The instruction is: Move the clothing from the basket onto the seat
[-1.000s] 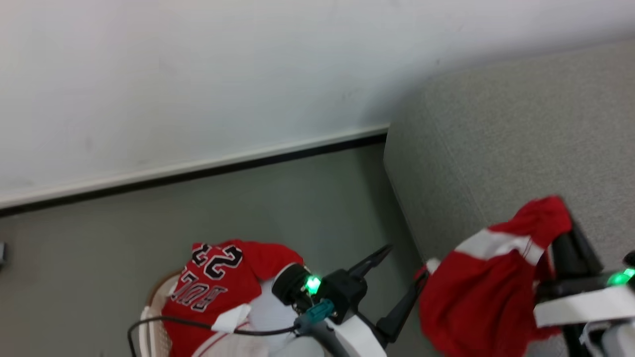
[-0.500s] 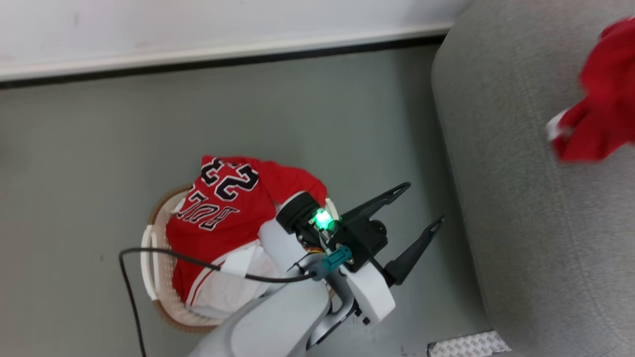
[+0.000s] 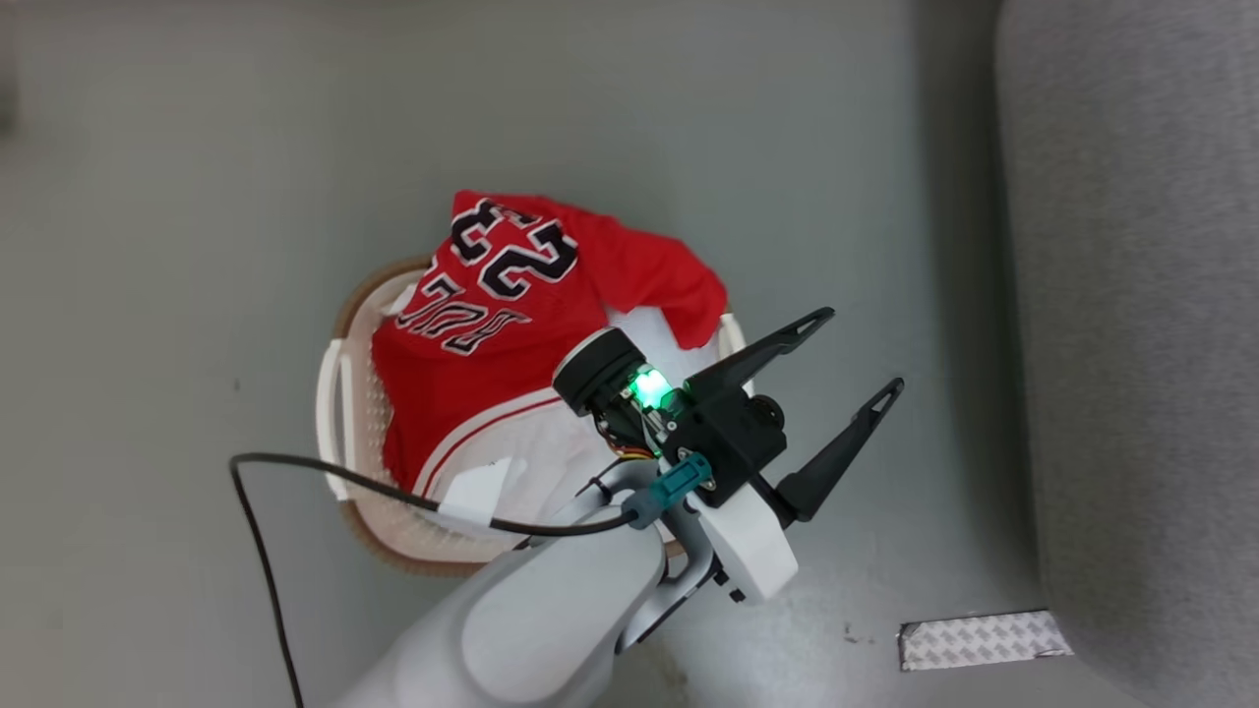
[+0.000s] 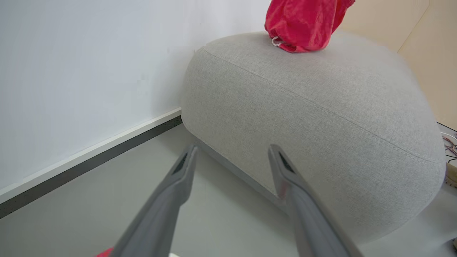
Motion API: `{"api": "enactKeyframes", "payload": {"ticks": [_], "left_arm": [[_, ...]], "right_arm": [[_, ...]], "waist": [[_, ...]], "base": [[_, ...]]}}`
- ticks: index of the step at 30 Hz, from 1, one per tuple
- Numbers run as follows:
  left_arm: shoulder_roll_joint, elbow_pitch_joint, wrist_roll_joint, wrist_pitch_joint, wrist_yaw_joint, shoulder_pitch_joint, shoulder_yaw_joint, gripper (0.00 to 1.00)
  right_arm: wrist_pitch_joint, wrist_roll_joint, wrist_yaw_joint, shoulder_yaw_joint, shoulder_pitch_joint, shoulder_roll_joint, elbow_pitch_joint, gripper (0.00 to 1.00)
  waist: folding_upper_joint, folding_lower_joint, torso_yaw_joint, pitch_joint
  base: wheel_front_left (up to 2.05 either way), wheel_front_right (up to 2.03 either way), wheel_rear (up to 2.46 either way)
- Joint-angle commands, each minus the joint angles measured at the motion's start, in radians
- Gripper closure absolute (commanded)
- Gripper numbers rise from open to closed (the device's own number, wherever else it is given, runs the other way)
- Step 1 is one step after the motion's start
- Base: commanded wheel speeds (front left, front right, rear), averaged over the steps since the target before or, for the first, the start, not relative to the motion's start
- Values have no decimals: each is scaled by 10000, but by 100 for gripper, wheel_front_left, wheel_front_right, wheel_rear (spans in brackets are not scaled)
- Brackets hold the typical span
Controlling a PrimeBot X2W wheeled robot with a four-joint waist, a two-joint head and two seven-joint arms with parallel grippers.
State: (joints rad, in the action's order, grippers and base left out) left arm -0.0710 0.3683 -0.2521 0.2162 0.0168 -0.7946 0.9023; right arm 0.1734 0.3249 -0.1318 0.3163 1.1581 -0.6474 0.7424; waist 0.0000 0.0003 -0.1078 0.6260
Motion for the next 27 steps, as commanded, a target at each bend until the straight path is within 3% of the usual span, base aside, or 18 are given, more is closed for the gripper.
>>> {"api": "enactKeyframes", "payload": {"ticks": [1,5,6,7,8,9,14,27], "left_arm": [[-71,24,77,85,-27,-74,-4,0],[-106,140,-51,169,-128,32,-73,0],[-114,176,-86,199,-155,82,-97,0],[-132,206,-111,198,-161,123,-113,0],[-146,252,-151,227,-182,189,-136,0],[-160,290,-191,255,-204,248,-154,0],[-289,526,-423,344,-323,587,-290,0],[-676,276,-1098,482,-970,2595,-1614,0]], "right_arm": [[162,-195,21,72,-303,106,368,100],[617,-743,22,329,-979,435,1676,100],[698,-855,22,370,-1139,514,1924,95],[777,-980,22,366,-1294,623,2113,69],[814,-1102,22,360,-1472,742,2286,56],[857,-1218,22,286,-1652,845,2381,0],[922,-1360,22,-158,-2633,1170,2238,0],[906,-761,22,-325,-7225,2687,-1729,0]], "waist": [[0,-3,202,189],[0,-3,329,139],[0,-3,344,82],[0,-3,350,22],[0,-3,342,-69],[0,-3,328,-159],[0,-3,195,-831],[0,-3,196,-3408]], "base": [[0,0,0],[0,0,0],[0,0,0],[0,0,0],[0,0,0],[0,0,0],[0,0,0],[0,0,0]]}}
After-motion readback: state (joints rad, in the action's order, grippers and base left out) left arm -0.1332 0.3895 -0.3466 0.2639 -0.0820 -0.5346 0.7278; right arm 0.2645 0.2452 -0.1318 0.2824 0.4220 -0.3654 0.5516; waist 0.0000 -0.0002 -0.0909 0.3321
